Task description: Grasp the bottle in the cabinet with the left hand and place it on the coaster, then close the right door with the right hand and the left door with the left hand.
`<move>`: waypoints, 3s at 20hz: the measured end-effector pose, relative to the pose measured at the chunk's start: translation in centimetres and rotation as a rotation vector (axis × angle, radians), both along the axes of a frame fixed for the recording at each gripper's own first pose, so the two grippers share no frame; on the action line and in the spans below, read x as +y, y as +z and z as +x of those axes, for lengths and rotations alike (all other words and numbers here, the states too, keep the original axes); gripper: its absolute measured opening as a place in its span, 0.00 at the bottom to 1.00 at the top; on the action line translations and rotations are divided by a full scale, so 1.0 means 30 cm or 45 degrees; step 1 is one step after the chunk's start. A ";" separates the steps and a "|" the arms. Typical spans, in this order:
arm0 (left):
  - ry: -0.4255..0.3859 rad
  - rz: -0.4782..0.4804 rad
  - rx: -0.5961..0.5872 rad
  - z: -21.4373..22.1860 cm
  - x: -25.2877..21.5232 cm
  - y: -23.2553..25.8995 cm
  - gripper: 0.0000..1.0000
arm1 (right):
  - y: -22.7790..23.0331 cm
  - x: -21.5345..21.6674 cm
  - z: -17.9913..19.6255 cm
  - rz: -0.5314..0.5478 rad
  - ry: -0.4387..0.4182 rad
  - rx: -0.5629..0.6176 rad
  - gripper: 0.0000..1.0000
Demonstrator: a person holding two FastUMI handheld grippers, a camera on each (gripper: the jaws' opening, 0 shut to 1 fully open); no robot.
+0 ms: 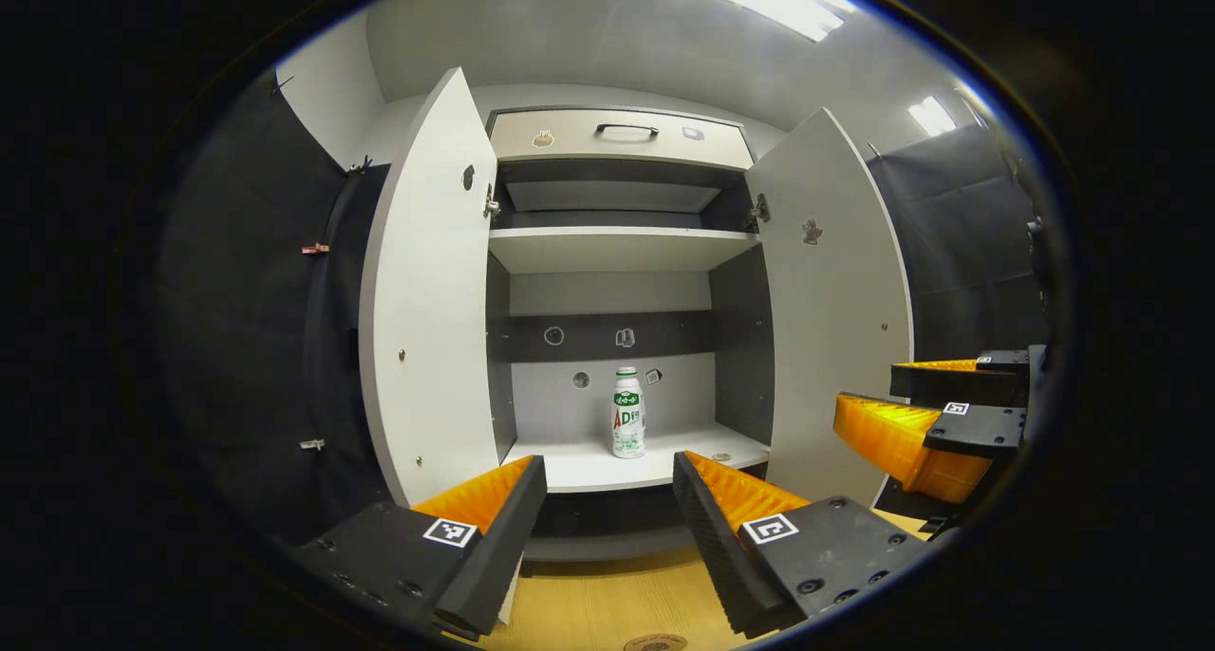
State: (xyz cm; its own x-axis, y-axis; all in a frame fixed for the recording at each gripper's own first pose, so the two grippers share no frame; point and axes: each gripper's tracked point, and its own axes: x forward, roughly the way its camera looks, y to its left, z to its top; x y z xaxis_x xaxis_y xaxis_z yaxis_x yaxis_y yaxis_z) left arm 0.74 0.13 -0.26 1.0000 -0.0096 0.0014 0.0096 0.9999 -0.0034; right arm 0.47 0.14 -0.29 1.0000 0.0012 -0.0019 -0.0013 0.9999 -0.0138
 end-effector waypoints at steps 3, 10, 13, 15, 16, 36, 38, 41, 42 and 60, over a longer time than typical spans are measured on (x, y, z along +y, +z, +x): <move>-0.006 0.005 -0.001 0.003 0.005 0.001 0.86 | 0.000 -0.001 0.002 -0.004 -0.013 -0.002 0.98; -0.047 -0.005 -0.001 0.004 0.035 -0.008 0.86 | -0.001 0.029 -0.017 -0.025 -0.053 -0.007 0.98; -0.074 -0.005 0.005 0.025 0.042 -0.010 0.86 | 0.005 0.051 -0.028 -0.036 -0.046 -0.020 0.98; -0.071 0.012 -0.018 0.052 0.045 0.002 0.86 | 0.006 0.040 -0.029 -0.059 -0.065 -0.032 0.98; -0.072 0.019 -0.025 0.073 0.039 0.001 0.86 | 0.007 0.033 -0.026 -0.067 -0.073 -0.035 0.97; -0.051 0.024 0.003 0.943 -0.098 -0.159 0.84 | -0.113 -0.074 0.481 -0.100 0.103 -0.014 0.97; -0.062 0.009 0.003 1.002 -0.115 -0.173 0.84 | -0.131 -0.073 0.517 -0.114 0.128 -0.005 0.98; -0.051 0.019 0.010 1.082 -0.113 -0.197 0.84 | -0.145 -0.076 0.567 -0.115 0.164 0.006 0.97; -0.048 0.018 0.011 1.107 -0.112 -0.205 0.84 | -0.150 -0.077 0.582 -0.112 0.173 0.008 0.97; -0.069 0.036 0.057 1.408 -0.094 -0.278 0.84 | -0.230 -0.088 0.778 -0.027 0.226 0.029 0.97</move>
